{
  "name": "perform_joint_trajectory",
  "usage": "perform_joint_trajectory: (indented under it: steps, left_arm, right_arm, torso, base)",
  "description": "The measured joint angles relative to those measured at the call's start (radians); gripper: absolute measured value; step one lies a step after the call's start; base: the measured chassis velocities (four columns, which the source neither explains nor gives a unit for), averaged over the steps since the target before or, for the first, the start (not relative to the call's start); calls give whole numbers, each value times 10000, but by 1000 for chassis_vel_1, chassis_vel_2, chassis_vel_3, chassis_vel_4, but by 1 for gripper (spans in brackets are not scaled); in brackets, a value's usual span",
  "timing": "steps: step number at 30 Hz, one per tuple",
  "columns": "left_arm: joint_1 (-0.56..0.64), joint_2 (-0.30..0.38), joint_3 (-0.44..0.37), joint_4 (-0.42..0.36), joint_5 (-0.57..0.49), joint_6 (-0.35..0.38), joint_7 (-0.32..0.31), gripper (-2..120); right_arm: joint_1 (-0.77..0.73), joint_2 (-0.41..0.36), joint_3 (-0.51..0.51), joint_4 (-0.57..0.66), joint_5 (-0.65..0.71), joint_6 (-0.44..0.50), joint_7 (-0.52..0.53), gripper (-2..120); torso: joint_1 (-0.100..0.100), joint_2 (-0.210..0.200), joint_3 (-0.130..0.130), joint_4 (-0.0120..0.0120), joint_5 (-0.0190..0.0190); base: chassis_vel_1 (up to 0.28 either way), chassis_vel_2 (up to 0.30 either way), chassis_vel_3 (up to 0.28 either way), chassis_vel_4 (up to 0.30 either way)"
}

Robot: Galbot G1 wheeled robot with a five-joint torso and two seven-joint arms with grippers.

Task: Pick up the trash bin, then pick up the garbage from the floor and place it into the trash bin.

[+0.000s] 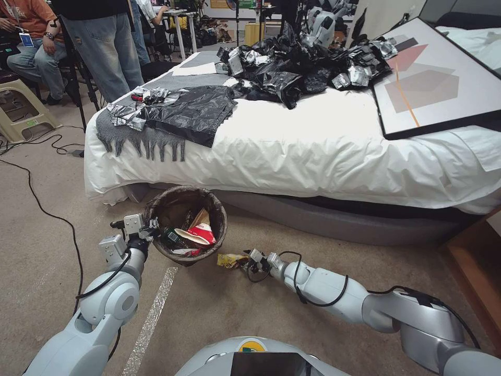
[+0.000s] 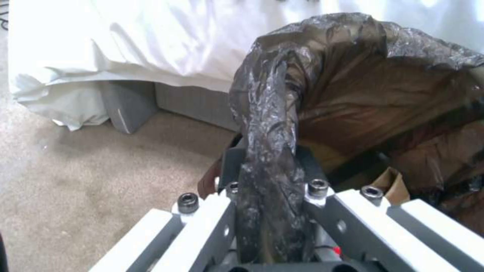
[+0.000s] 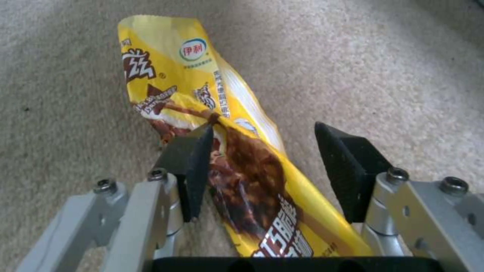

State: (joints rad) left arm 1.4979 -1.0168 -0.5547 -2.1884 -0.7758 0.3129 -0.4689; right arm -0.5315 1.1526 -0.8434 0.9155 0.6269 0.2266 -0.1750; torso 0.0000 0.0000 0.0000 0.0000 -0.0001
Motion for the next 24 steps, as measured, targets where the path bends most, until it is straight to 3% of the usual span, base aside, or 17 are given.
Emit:
perform_joint_trajectory:
  steps: [7,20,24]
  left_arm:
    - [-26,-8,14,-17,-1,0,-20,5]
    - [-65,2,34,-71,-17,4,-81,5]
    - [-84,1,34,-79,-24,7,-89,5]
  right_arm:
    - [-21,30,14,-14,-15,-35,-9,47]
    - [-119,-278,88,312,-27,-54,1,0]
    - [-85,-400,99,419,44,-86,13,0]
  torso:
    - [-1,1,0,1,1]
    - [-1,1,0,1,2]
    - [-1,1,0,0,2]
  base:
    - [0,0,0,0]
    - [0,0,0,0]
    - [0,0,0,0]
